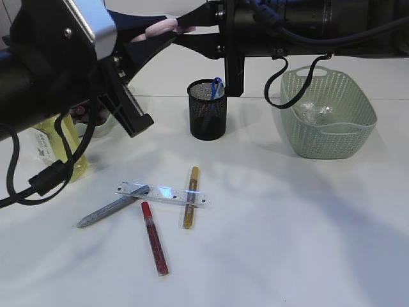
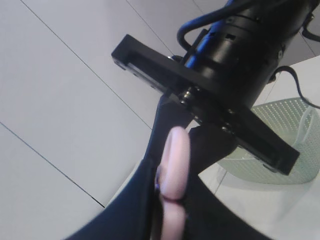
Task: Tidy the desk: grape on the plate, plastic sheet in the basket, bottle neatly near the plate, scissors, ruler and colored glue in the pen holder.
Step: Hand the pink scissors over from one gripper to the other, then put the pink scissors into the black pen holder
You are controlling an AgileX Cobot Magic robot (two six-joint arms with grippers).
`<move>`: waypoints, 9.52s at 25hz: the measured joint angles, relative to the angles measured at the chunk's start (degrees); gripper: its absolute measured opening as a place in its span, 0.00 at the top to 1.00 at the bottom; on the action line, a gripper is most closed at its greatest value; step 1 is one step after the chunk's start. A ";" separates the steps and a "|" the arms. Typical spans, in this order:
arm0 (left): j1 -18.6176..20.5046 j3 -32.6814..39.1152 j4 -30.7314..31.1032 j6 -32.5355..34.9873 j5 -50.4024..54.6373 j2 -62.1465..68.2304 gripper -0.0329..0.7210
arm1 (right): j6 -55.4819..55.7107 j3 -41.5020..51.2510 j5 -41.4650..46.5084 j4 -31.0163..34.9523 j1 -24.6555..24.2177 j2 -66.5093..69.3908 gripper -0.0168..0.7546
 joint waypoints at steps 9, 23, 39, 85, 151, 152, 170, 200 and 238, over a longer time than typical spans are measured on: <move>0.00 0.00 -0.36 0.00 -0.22 0.00 0.89 | -1.26 0.00 0.00 0.25 0.00 0.00 0.81; 0.00 0.00 -0.83 -0.20 -0.64 0.00 0.89 | -2.80 0.00 -0.34 0.25 0.00 0.00 0.68; 0.00 0.00 -0.92 -0.20 -1.36 0.00 0.89 | -4.02 -0.09 -0.46 0.47 0.00 0.55 0.46; 1.88 -0.13 -18.67 -0.31 -2.23 1.92 0.90 | -23.07 -2.54 1.70 0.12 -2.21 0.55 0.43; 10.48 -45.20 -38.41 -10.44 52.05 24.32 0.89 | 14.75 -23.05 19.12 -115.47 -4.05 0.55 0.44; 10.62 -46.67 -37.63 -10.44 52.85 25.62 0.89 | 14.75 -23.05 19.12 -115.93 -4.05 0.55 0.44; 11.22 -58.19 -31.46 -10.44 55.30 41.86 0.89 | 14.79 -23.05 19.12 -120.01 -4.05 0.55 0.44; 11.26 -58.39 -31.34 -10.44 50.67 44.81 0.89 | 14.89 -23.05 19.12 -120.36 -4.05 1.77 0.44; 11.82 -63.48 -31.24 -10.44 53.86 49.83 0.88 | 14.89 -23.05 19.12 -120.58 -4.05 1.77 0.44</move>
